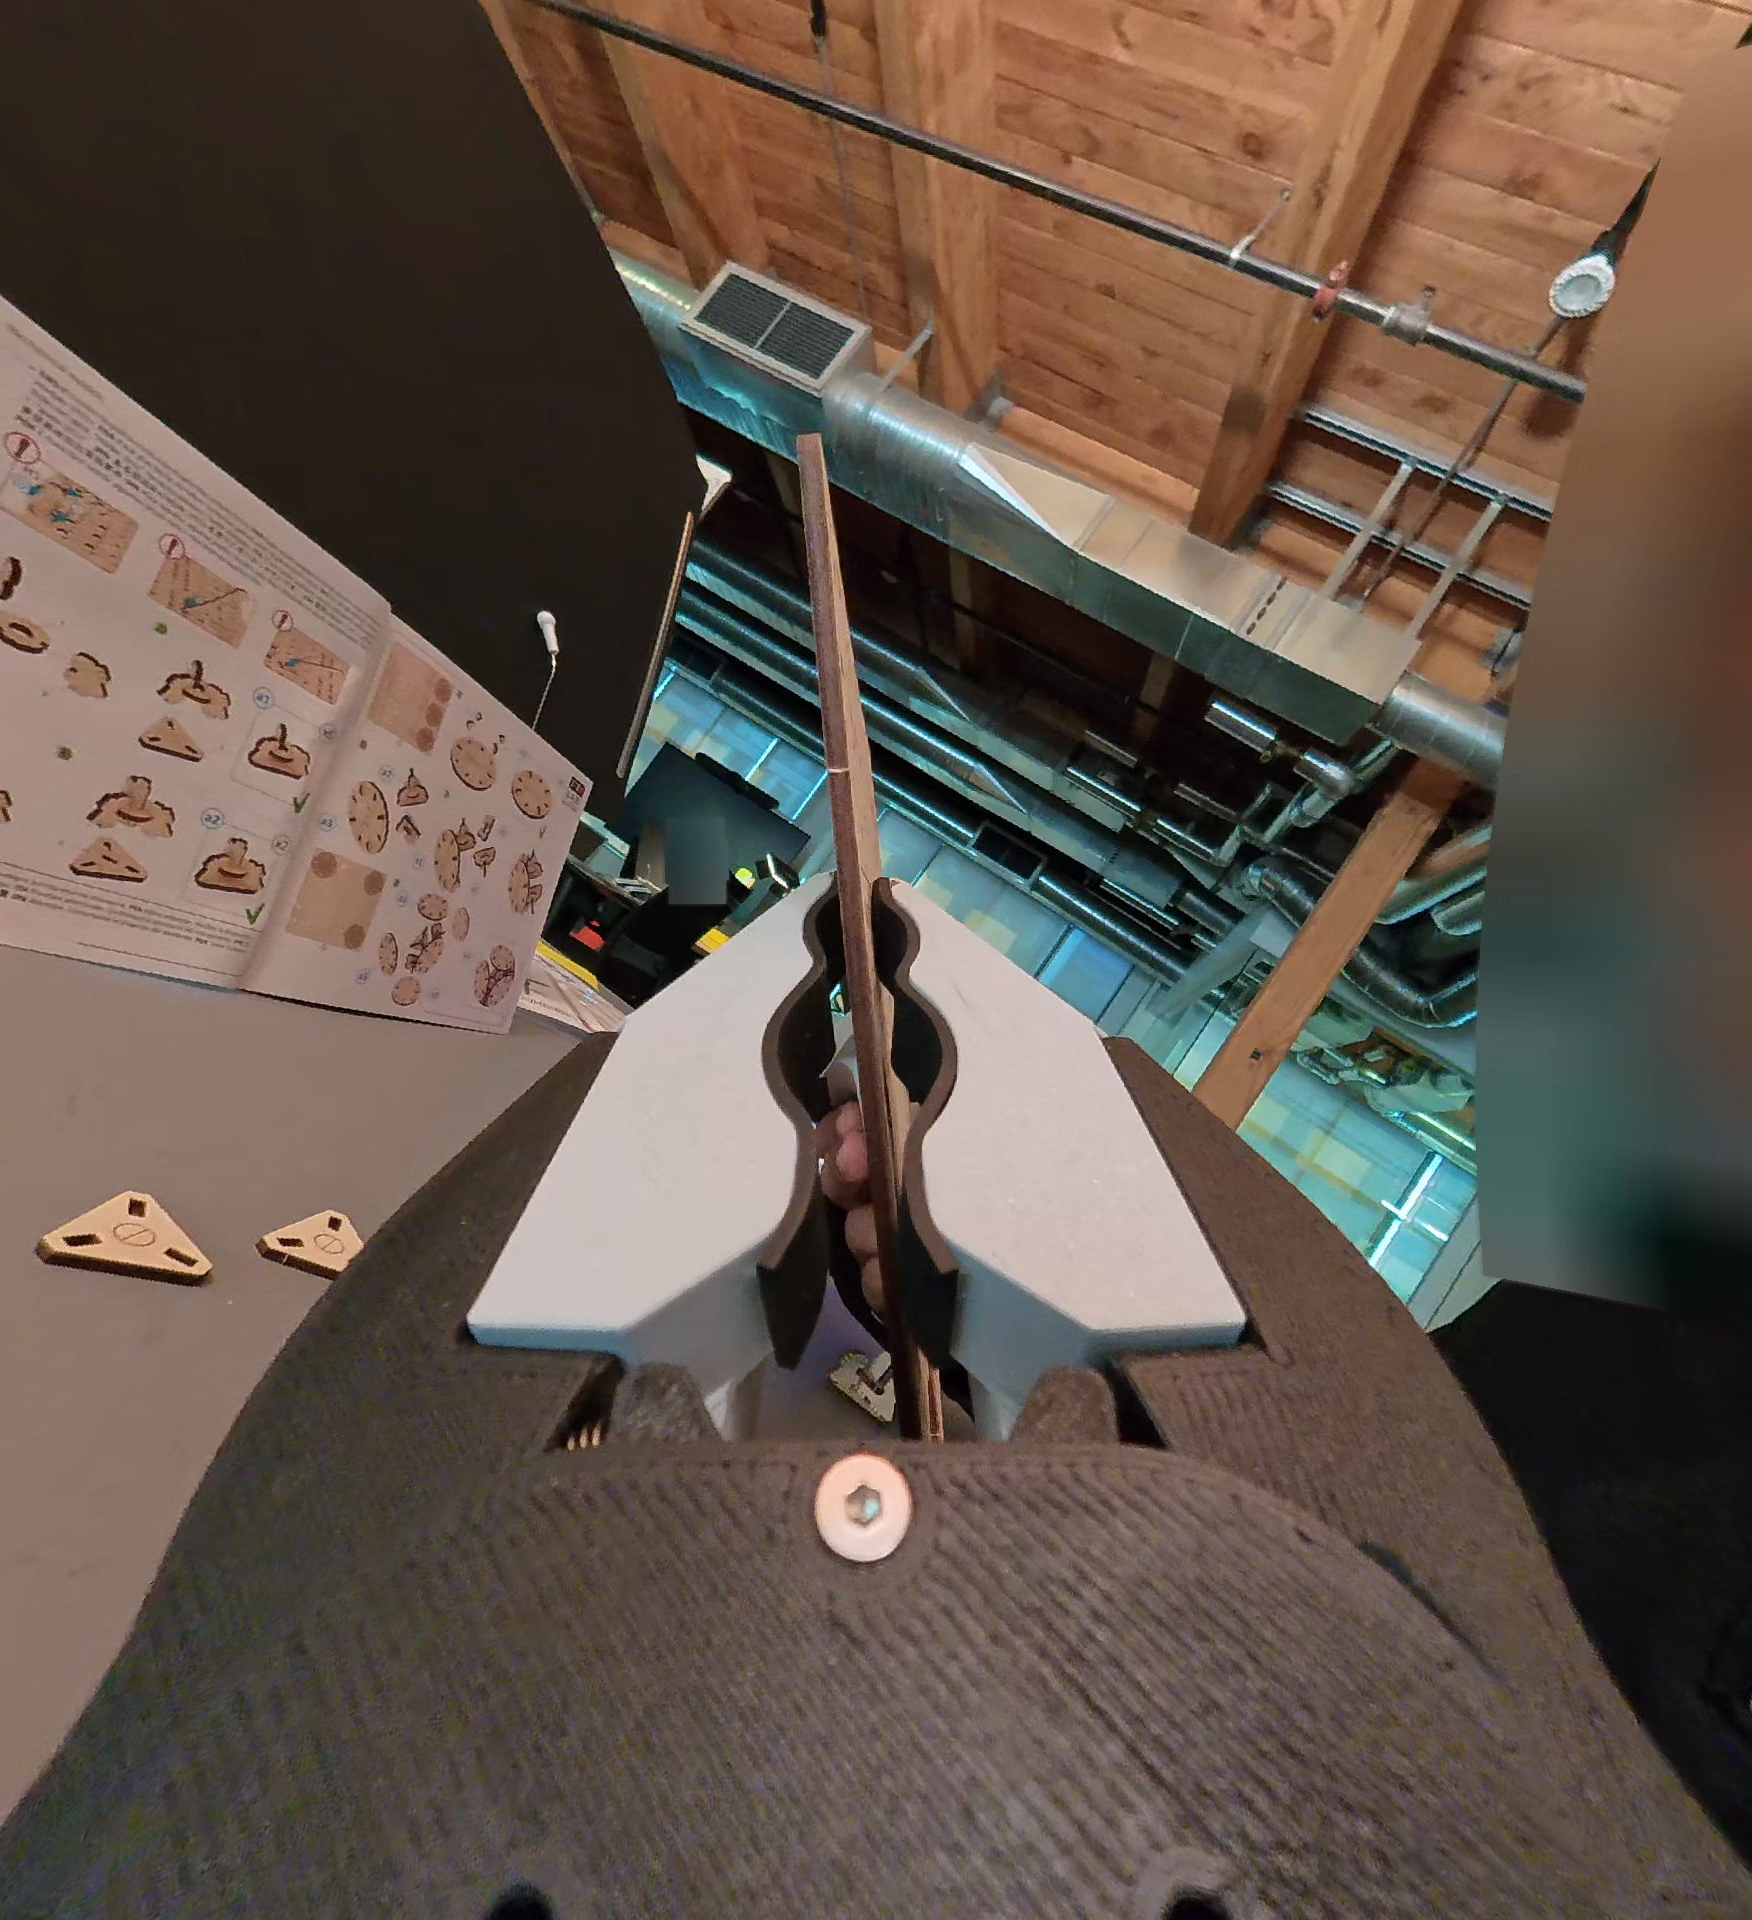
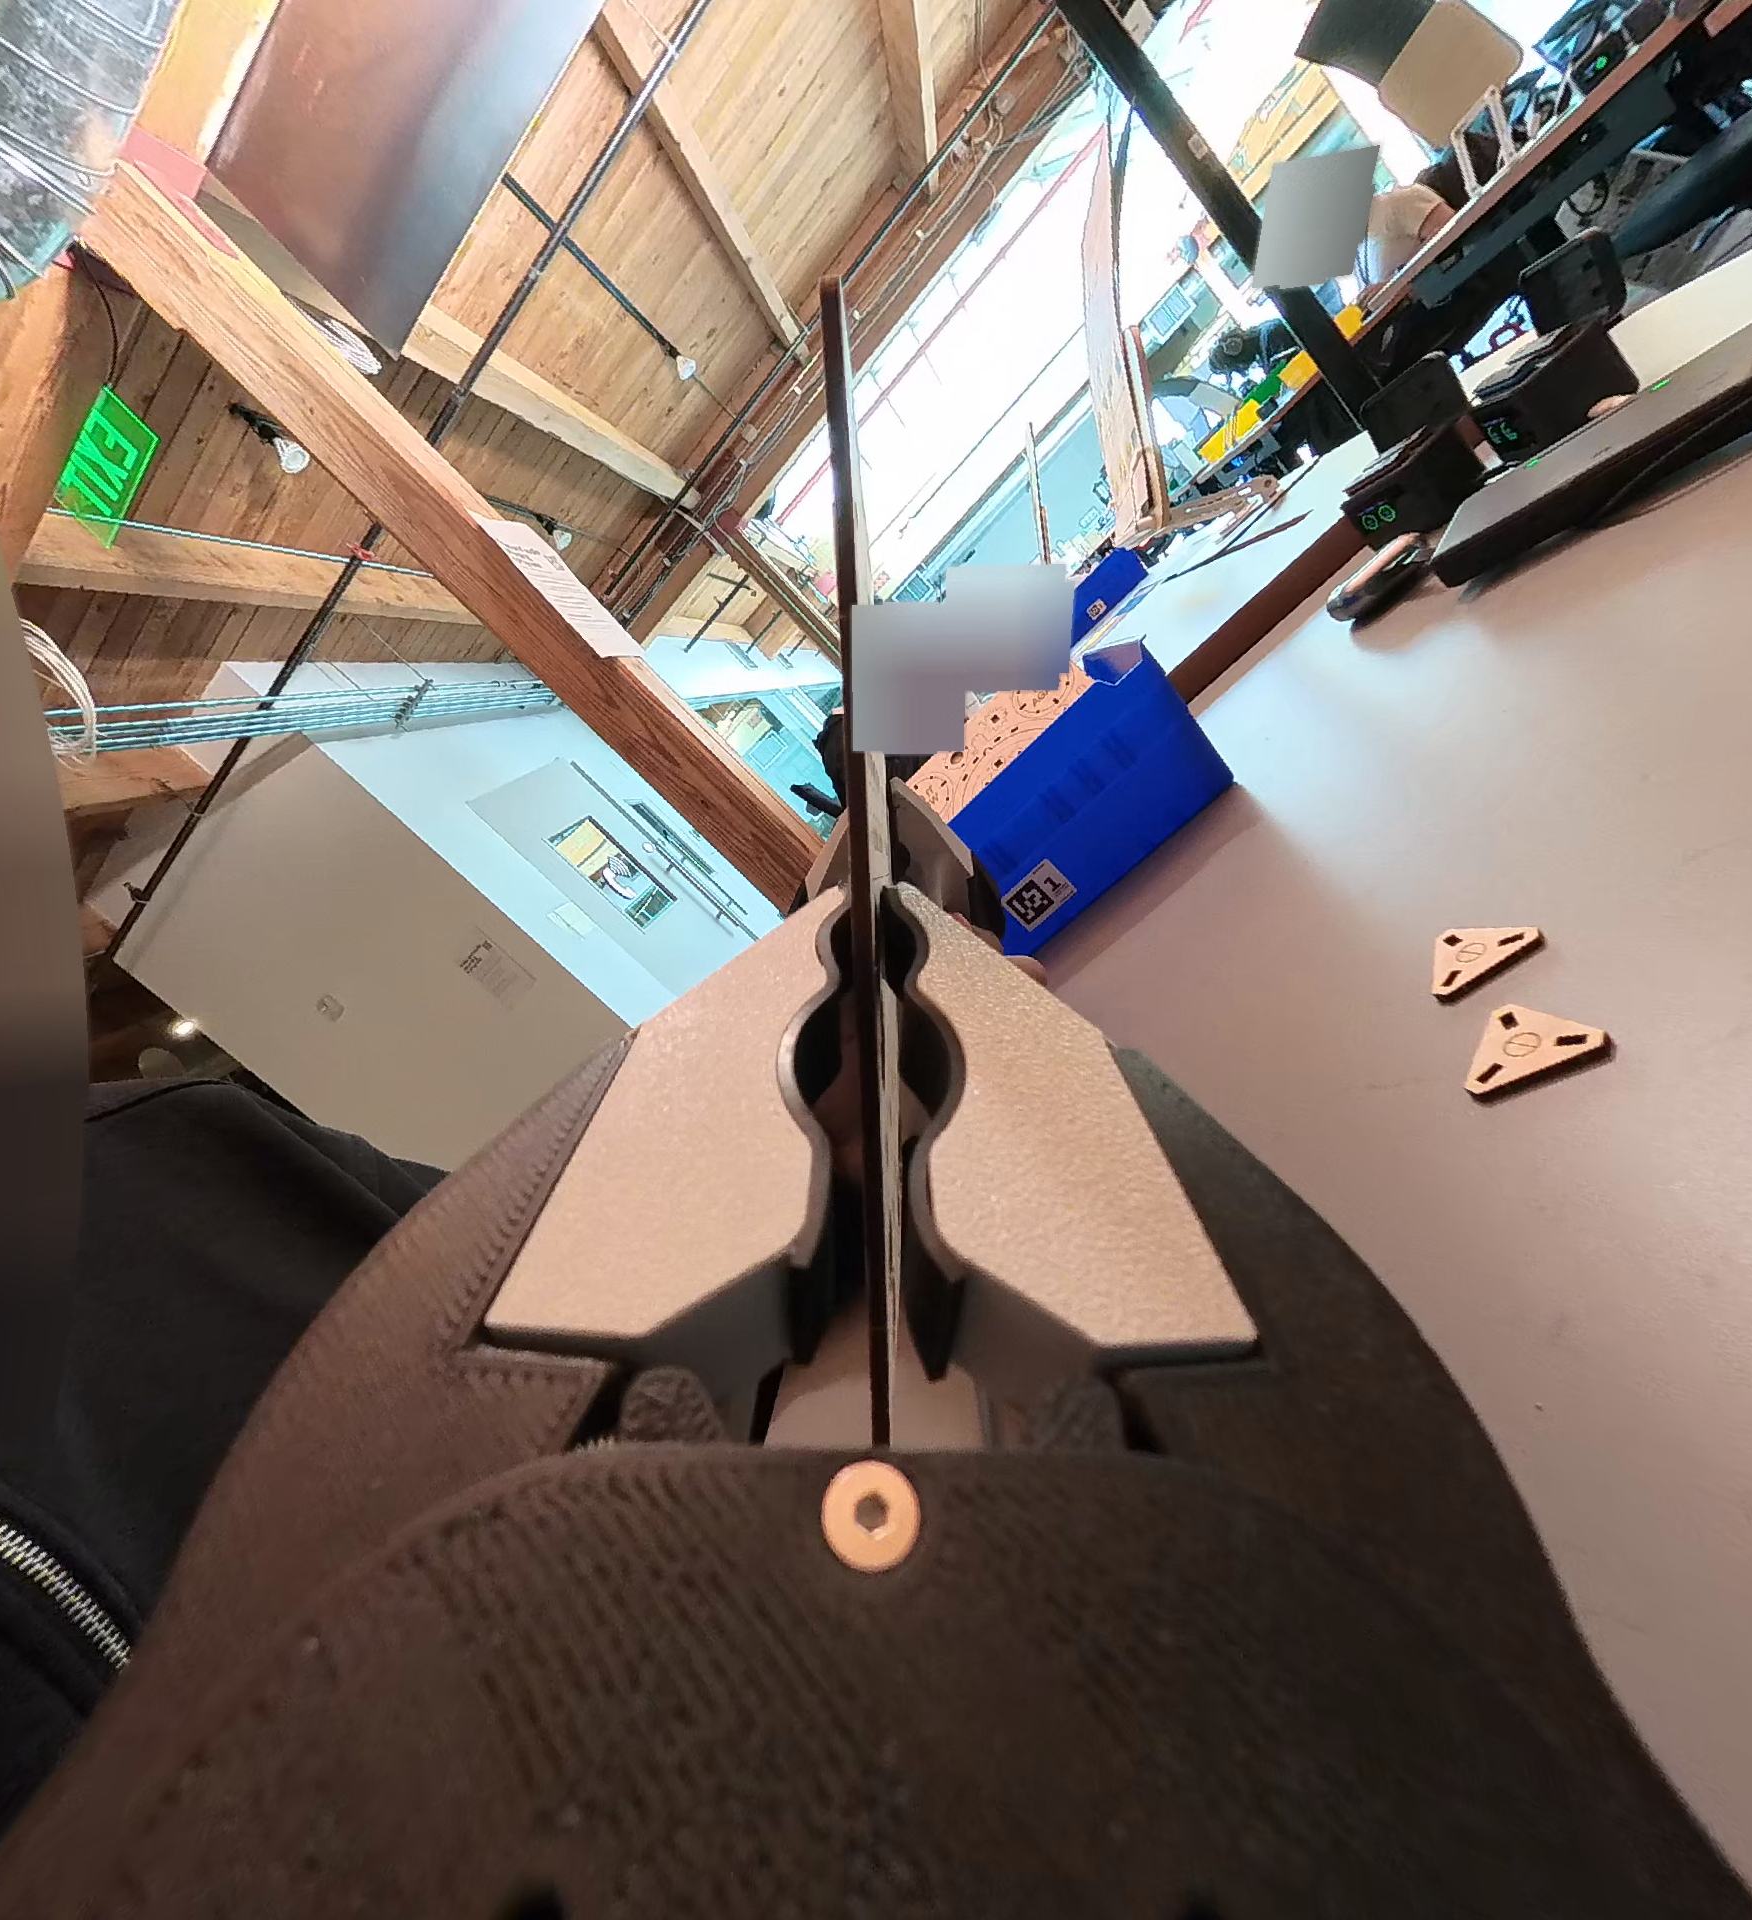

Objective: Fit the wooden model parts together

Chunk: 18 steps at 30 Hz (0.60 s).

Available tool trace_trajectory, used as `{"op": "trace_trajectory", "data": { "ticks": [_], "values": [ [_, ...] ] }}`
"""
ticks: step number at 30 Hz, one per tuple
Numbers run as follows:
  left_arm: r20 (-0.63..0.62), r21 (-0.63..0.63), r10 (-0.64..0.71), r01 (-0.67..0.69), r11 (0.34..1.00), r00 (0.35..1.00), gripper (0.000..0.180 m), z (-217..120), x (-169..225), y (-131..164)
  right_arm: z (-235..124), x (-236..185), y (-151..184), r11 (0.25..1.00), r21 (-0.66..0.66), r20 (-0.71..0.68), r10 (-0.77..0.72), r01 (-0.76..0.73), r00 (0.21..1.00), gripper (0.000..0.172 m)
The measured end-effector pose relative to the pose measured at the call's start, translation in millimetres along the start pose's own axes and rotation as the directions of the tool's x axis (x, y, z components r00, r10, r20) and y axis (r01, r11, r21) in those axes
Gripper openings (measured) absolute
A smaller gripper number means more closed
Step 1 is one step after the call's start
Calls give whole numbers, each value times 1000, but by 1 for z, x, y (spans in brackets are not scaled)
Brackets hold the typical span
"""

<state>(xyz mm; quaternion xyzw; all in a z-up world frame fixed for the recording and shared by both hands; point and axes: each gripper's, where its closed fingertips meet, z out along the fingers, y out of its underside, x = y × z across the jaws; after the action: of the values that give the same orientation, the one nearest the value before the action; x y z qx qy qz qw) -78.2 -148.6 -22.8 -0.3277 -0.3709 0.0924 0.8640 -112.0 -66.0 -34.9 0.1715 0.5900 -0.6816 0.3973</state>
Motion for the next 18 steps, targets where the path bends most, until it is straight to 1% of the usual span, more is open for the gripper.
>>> {"op": "trace_trajectory", "data": {
  "ticks": [18],
  "values": [
    [-11,-6,-13,13,1000,1000,2,0,1,2,-4,-3,-8,999,36,-1,-12,12,1000,1]
  ]
}}
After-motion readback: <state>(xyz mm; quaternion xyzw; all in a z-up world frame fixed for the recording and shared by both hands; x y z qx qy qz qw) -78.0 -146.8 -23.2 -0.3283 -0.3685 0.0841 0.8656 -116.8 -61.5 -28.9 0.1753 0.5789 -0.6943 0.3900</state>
